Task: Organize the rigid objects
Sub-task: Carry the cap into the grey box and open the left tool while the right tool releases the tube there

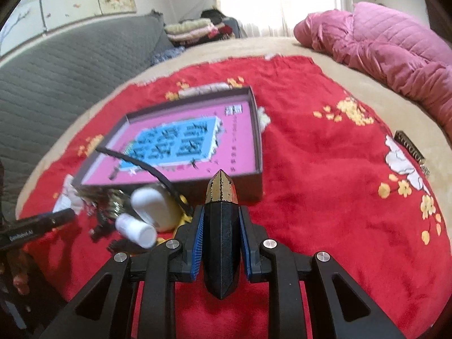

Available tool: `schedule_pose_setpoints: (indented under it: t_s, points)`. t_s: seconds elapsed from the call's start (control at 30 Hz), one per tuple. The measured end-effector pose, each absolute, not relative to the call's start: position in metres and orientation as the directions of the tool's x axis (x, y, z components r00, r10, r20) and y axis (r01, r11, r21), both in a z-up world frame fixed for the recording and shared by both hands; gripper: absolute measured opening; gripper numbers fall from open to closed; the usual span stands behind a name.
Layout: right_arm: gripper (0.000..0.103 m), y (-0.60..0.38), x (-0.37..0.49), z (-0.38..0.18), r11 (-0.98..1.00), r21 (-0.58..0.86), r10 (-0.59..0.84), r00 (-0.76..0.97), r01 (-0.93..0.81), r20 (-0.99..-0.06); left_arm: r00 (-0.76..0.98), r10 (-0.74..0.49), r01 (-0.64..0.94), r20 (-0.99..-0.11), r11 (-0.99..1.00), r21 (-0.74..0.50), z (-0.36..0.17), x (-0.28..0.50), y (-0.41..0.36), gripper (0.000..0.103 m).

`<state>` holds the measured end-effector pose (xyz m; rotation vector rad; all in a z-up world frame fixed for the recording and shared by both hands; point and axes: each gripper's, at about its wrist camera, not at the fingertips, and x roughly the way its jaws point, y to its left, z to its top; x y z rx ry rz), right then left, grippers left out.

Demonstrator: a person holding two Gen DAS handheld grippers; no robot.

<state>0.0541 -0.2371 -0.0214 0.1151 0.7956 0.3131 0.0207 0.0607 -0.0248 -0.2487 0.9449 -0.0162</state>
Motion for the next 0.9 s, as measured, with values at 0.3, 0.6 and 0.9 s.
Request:
schedule_pose_setpoints:
  t_s: [0.3, 0.6, 0.9]
  points:
    - [0.023, -0.236, 0.06, -0.009, 0.936, 0.244, 0.352, 0.692, -0.254, -0.631, 0.621, -0.091, -0.105, -0.778, 0.975, -0.198, -0.013, 0.024, 0.062, 0.05]
    - [0.023, -0.233, 0.062, 0.005, 0.93, 0.23, 0.367, 0.727, -0.287, -0.58, 0.647, -0.072, -0.103, -0.759, 0.978, -0.181, -0.004, 0.034, 0.055, 0.05]
    - [0.023, -0.232, 0.077, 0.005, 0.927, 0.232, 0.374, 0.744, -0.294, -0.553, 0.658, -0.057, -0.14, -0.751, 0.97, -0.196, -0.002, 0.056, 0.061, 0.05]
